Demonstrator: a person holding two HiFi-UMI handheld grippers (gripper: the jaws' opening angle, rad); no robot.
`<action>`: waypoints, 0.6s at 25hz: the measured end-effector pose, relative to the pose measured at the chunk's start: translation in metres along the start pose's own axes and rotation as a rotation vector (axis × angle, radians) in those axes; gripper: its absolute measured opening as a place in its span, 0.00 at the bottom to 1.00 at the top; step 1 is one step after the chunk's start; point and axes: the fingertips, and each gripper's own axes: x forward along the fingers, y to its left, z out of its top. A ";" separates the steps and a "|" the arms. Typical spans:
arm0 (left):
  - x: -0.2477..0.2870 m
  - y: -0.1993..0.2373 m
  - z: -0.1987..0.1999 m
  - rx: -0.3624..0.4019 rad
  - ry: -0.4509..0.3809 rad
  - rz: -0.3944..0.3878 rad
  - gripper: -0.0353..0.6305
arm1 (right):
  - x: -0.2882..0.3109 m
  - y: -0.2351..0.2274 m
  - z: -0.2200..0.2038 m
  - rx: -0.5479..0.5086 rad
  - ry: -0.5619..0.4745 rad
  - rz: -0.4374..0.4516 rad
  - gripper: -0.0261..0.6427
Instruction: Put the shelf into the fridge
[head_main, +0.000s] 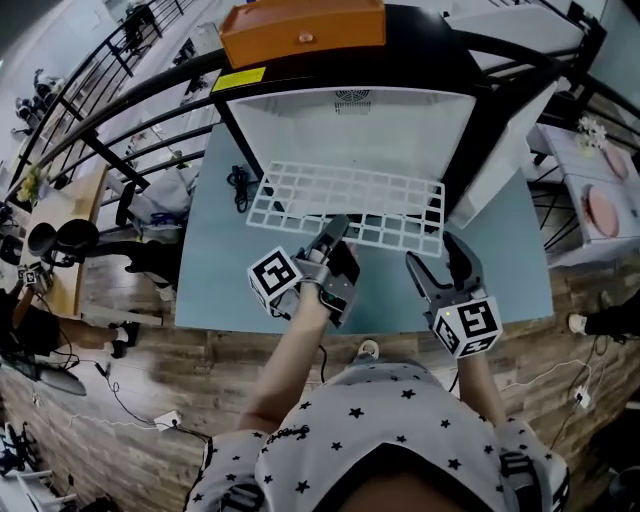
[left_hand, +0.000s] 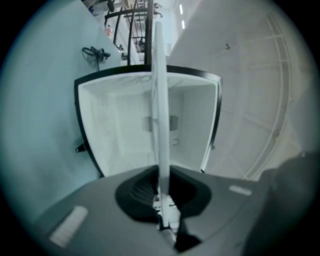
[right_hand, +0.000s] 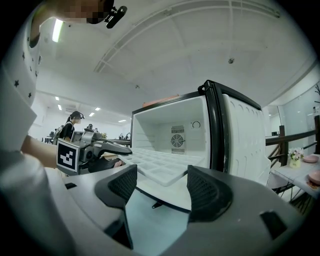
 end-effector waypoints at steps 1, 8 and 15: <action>0.000 0.000 0.000 0.002 -0.003 0.001 0.11 | 0.001 -0.001 -0.001 0.002 0.003 0.001 0.45; 0.005 0.003 0.001 -0.002 -0.002 -0.007 0.11 | 0.007 -0.008 -0.001 -0.001 0.028 0.007 0.45; 0.017 0.002 0.001 -0.008 0.005 -0.020 0.11 | 0.015 -0.024 0.003 -0.010 0.029 0.020 0.45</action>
